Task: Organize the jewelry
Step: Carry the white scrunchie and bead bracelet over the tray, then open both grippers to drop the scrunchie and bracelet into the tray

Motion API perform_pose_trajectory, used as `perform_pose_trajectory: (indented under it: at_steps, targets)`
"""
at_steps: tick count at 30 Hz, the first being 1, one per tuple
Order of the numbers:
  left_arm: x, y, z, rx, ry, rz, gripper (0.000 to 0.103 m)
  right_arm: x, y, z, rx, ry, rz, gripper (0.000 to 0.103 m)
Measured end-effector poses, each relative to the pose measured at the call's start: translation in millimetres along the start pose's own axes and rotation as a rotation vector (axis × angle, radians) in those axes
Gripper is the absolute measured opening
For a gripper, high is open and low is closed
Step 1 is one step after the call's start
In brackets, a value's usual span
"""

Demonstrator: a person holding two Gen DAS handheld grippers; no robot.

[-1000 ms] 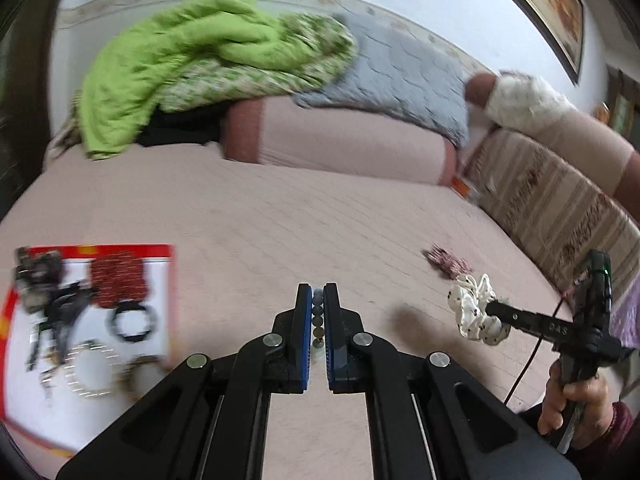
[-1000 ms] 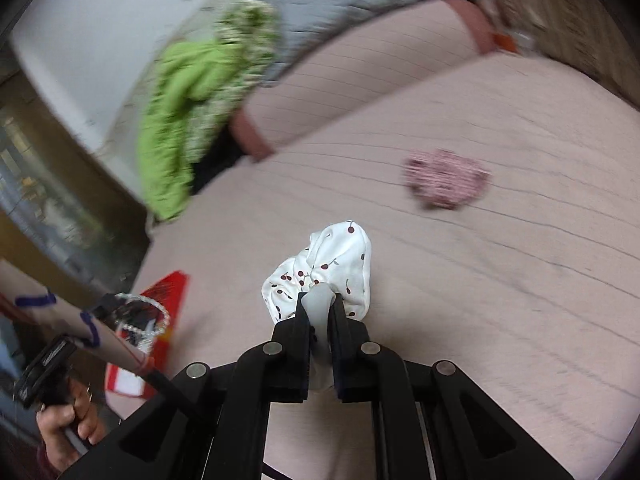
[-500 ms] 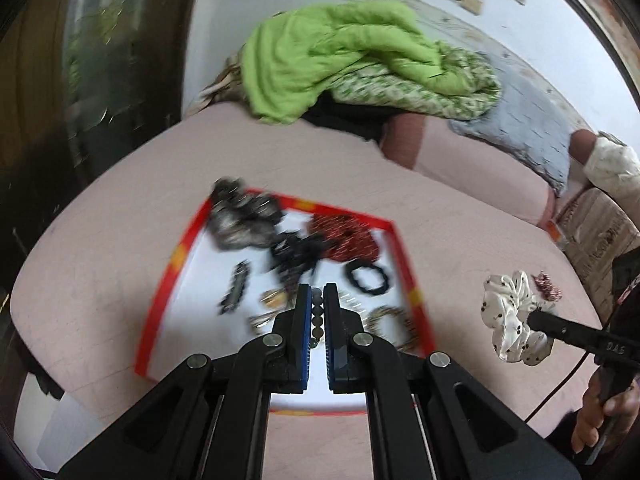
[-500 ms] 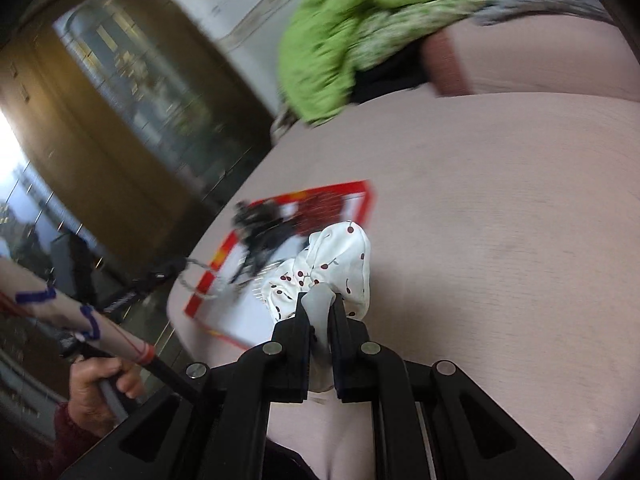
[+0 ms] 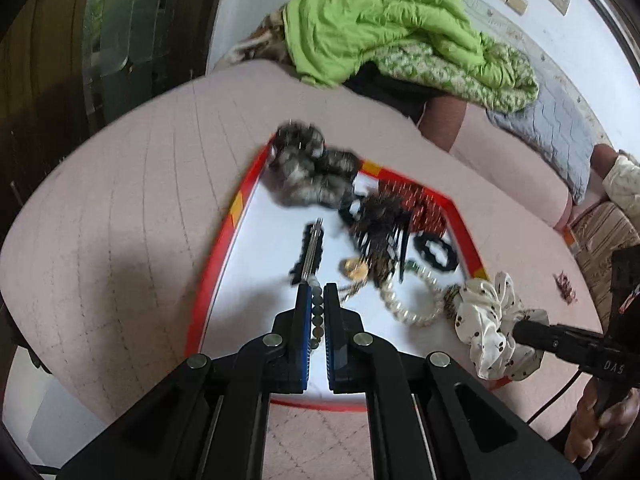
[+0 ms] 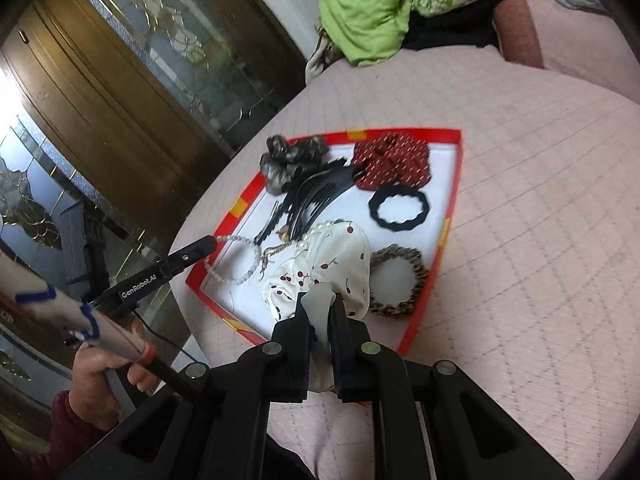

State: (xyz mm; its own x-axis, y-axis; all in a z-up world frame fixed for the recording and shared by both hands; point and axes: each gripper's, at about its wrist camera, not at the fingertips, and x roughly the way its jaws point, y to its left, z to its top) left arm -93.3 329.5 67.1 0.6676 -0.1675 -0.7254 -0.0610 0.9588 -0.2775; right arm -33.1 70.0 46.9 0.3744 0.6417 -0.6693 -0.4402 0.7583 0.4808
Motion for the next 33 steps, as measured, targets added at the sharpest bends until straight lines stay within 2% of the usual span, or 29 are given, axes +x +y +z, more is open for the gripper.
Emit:
perform_pose_trajectory:
  at_steps: [5, 10, 17, 20, 23, 25, 28, 30, 31, 33]
  targets:
    - [12, -5, -10, 0.059, 0.052, 0.03, 0.005, 18, 5, -2, -0.004, 0.037, 0.018, 0.01]
    - [16, -11, -17, 0.103, 0.041, 0.077, 0.005, 32, 3, -7, -0.006, 0.071, -0.002, 0.012]
    - [18, -17, -18, 0.136, 0.018, 0.134, 0.005, 43, 9, -13, -0.095, 0.091, -0.121, 0.013]
    - [19, -19, -21, 0.145, 0.013, 0.153, 0.006, 44, 8, -17, -0.111, 0.095, -0.135, 0.013]
    - [19, -20, -21, 0.149, 0.012, 0.164, 0.005, 43, 9, -16, -0.126, 0.097, -0.154, 0.021]
    - [18, -20, -20, 0.152, 0.009, 0.167, 0.005, 40, 10, -16, -0.133, 0.095, -0.166, 0.034]
    - [18, -19, -19, 0.151, 0.007, 0.178, 0.006, 35, 11, -13, -0.13, 0.092, -0.17, 0.047]
    - [16, -19, -18, 0.15, 0.002, 0.188, 0.006, 31, 13, -11, -0.126, 0.085, -0.166, 0.048]
    - [15, -20, -18, 0.148, 0.0, 0.193, 0.009, 27, 14, -11, -0.127, 0.081, -0.162, 0.048]
    - [10, -21, -16, 0.145, -0.016, 0.205, 0.023, 22, 19, -10, -0.135, 0.075, -0.16, 0.048]
